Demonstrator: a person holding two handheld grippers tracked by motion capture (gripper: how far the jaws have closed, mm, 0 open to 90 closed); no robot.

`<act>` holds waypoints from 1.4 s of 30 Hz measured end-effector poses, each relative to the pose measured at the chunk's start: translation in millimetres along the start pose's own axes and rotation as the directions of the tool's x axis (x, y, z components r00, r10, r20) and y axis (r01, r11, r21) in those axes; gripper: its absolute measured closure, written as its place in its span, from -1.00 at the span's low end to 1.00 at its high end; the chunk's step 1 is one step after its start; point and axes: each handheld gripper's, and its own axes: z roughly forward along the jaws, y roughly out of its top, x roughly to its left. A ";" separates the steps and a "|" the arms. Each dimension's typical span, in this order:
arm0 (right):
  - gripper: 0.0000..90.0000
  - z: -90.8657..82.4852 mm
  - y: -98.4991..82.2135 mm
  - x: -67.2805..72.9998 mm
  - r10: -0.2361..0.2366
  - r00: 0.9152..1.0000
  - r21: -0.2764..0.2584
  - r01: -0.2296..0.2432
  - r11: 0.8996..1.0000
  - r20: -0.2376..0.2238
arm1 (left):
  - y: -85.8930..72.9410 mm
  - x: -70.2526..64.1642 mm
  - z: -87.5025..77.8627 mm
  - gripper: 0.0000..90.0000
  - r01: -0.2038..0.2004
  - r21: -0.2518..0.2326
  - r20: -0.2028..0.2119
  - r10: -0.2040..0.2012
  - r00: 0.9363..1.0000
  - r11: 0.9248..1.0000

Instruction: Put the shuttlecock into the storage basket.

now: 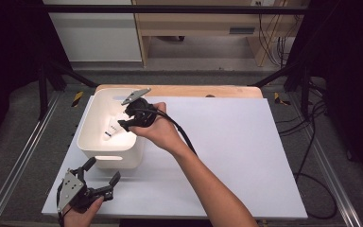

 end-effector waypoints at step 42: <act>-0.32 -7.1 1.4 0.4 0.046 0.999 -0.037 -0.046 0.998 -0.003 | 0.0 0.6 -0.1 -0.96 0.003 -0.003 -0.002 -0.003 1.000 1.000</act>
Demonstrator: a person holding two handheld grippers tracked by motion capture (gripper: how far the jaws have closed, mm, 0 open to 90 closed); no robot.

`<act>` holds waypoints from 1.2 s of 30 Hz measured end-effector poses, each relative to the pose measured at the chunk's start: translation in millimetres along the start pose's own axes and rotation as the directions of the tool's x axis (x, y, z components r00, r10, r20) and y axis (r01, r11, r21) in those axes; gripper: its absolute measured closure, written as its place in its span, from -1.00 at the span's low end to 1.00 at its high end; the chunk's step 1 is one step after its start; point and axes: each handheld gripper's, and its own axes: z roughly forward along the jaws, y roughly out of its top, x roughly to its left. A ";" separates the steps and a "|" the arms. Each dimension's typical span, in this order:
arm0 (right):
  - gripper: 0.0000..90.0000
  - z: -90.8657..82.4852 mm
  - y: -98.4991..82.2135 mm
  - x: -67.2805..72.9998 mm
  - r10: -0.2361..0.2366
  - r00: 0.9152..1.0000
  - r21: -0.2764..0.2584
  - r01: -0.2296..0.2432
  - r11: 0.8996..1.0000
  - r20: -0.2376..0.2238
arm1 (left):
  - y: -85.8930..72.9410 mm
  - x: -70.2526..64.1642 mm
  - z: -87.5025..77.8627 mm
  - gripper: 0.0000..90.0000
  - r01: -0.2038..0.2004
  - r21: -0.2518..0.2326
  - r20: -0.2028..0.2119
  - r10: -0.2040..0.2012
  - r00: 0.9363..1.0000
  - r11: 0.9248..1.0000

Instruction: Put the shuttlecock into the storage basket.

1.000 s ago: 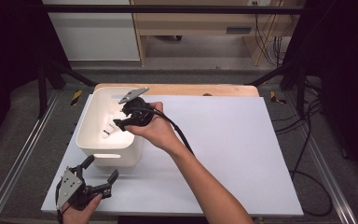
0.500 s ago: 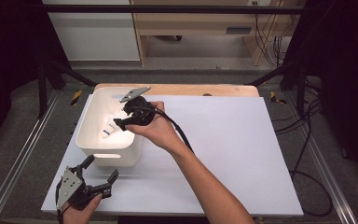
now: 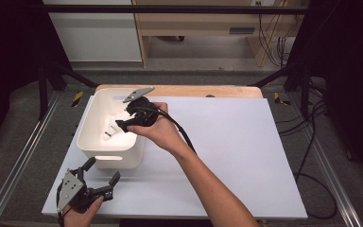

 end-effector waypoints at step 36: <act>-0.90 -48.3 -24.1 -30.1 0.105 0.990 -0.103 -0.096 0.990 0.095 | -1.2 -0.3 1.2 -0.96 0.001 0.008 -0.001 -0.001 1.000 1.000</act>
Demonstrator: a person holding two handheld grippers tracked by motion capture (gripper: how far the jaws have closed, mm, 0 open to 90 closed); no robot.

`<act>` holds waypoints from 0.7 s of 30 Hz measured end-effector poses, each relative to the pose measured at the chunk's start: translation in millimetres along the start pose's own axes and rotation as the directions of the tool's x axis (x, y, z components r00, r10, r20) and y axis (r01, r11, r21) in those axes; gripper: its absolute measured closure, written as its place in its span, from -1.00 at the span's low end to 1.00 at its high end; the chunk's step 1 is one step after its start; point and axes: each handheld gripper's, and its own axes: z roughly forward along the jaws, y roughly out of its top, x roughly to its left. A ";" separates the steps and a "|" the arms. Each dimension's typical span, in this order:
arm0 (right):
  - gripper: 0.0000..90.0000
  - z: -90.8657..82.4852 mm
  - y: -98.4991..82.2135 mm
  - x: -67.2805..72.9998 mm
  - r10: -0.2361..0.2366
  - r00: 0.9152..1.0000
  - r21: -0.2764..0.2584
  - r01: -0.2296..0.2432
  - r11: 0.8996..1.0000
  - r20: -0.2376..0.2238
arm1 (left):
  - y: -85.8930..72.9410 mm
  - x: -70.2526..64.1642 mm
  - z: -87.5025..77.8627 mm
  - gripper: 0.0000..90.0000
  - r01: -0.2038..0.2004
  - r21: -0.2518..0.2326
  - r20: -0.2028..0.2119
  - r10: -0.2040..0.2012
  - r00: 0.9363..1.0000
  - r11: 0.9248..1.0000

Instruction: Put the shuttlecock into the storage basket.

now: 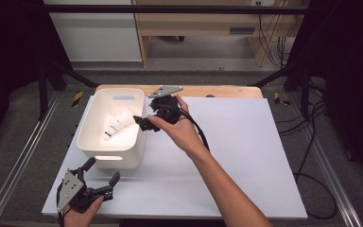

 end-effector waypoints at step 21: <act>-0.91 -67.3 -31.8 -35.6 0.054 0.994 -0.102 -0.044 0.994 0.091 | 0.1 -0.1 -2.3 -0.96 -0.010 0.003 0.000 0.010 1.000 1.000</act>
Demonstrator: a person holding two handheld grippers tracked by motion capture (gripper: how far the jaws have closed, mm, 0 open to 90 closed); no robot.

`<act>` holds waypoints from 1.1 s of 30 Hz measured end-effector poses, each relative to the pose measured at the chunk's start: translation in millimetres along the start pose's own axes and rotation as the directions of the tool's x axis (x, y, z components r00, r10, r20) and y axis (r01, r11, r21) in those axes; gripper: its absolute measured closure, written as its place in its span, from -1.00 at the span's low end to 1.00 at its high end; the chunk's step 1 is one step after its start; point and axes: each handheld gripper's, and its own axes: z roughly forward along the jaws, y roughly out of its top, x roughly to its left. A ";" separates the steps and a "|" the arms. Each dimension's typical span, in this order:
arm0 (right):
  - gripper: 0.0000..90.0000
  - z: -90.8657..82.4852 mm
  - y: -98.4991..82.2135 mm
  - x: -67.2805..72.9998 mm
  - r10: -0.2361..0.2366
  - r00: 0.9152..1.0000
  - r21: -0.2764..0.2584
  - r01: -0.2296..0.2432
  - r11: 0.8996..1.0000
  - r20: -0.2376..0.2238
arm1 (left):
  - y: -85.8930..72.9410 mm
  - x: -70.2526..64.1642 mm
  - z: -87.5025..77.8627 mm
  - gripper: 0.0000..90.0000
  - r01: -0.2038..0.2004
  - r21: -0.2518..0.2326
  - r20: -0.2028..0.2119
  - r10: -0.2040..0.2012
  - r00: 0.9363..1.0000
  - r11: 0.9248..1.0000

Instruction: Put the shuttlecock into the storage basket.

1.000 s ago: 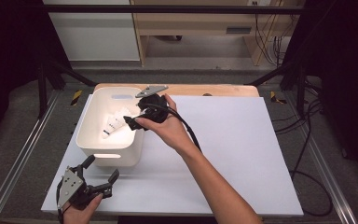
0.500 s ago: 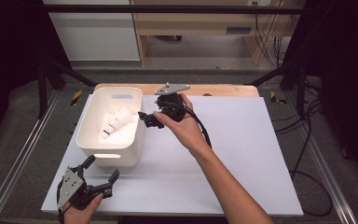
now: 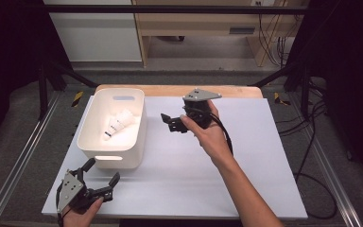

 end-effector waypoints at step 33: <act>-0.92 -61.0 -45.8 -52.7 0.066 0.993 -0.018 -0.064 0.998 0.101 | -2.2 3.3 1.1 -0.96 0.003 0.007 -0.016 -0.003 1.000 1.000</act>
